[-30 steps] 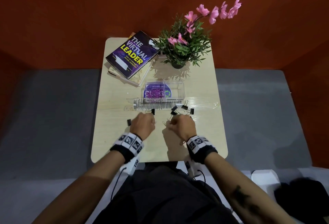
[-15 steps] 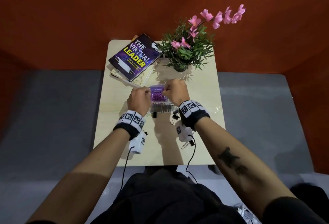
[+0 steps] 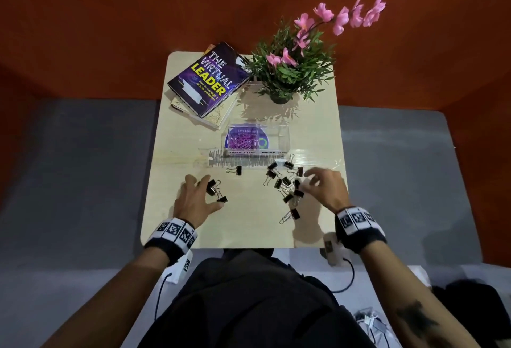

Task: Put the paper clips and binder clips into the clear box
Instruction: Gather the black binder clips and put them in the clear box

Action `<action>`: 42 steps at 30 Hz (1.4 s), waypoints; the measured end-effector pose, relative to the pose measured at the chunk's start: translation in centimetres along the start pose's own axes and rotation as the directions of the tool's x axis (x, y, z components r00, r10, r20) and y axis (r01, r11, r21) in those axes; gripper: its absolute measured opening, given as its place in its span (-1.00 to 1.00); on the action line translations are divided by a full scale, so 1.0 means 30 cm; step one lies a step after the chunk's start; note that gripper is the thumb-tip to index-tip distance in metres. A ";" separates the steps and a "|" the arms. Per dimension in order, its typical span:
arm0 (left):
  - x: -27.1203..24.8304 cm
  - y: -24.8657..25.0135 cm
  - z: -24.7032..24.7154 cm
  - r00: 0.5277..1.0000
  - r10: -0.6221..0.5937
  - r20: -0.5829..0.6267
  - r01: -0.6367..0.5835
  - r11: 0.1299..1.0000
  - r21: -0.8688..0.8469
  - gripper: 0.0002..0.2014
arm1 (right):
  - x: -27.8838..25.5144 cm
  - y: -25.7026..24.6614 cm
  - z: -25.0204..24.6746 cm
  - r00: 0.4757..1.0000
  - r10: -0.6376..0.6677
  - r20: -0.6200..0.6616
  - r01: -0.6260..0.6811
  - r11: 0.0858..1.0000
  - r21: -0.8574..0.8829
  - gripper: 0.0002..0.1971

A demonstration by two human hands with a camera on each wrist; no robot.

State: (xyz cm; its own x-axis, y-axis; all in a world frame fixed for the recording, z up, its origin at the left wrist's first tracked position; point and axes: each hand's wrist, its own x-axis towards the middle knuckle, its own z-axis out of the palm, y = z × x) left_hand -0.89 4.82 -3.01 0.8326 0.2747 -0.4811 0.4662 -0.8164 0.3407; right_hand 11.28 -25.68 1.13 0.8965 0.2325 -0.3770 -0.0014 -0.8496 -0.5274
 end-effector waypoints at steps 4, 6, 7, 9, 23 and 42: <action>0.007 0.013 0.033 0.999 0.049 0.010 -0.049 0.999 -0.010 -0.29 | -0.062 0.095 0.083 0.960 0.148 0.238 -0.132 0.988 -0.084 -0.07; 0.004 0.041 0.044 0.996 0.083 0.019 -0.083 0.997 -0.007 -0.35 | -0.070 0.093 0.128 0.954 0.145 0.263 -0.122 0.988 -0.099 0.03; -0.001 0.056 0.051 0.994 0.103 0.020 -0.103 0.995 -0.009 -0.38 | -0.073 0.080 0.145 0.958 0.126 0.257 -0.105 0.990 -0.094 0.05; -0.016 0.086 0.070 0.989 0.145 0.022 -0.145 0.989 -0.031 -0.44 | -0.068 0.058 0.176 0.968 0.089 0.233 -0.070 0.994 -0.088 0.04; -0.075 0.282 0.136 0.794 0.604 0.068 -0.595 0.749 0.292 -0.38 | -0.092 0.034 0.225 1.000 0.004 -0.015 -0.001 0.980 0.197 -0.76; -0.067 0.269 0.116 0.756 0.642 0.124 -0.631 0.667 0.396 -0.44 | -0.138 -0.070 0.290 0.981 -0.163 0.102 0.187 0.936 -0.299 -0.80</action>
State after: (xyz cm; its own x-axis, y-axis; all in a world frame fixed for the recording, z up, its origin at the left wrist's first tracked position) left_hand 0.16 -4.11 -2.11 0.8923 -0.3793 -0.2450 -0.3329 -0.9191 0.2106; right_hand 3.71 -20.74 -2.82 0.8349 0.4152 -0.3613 0.2986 -0.8931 -0.3364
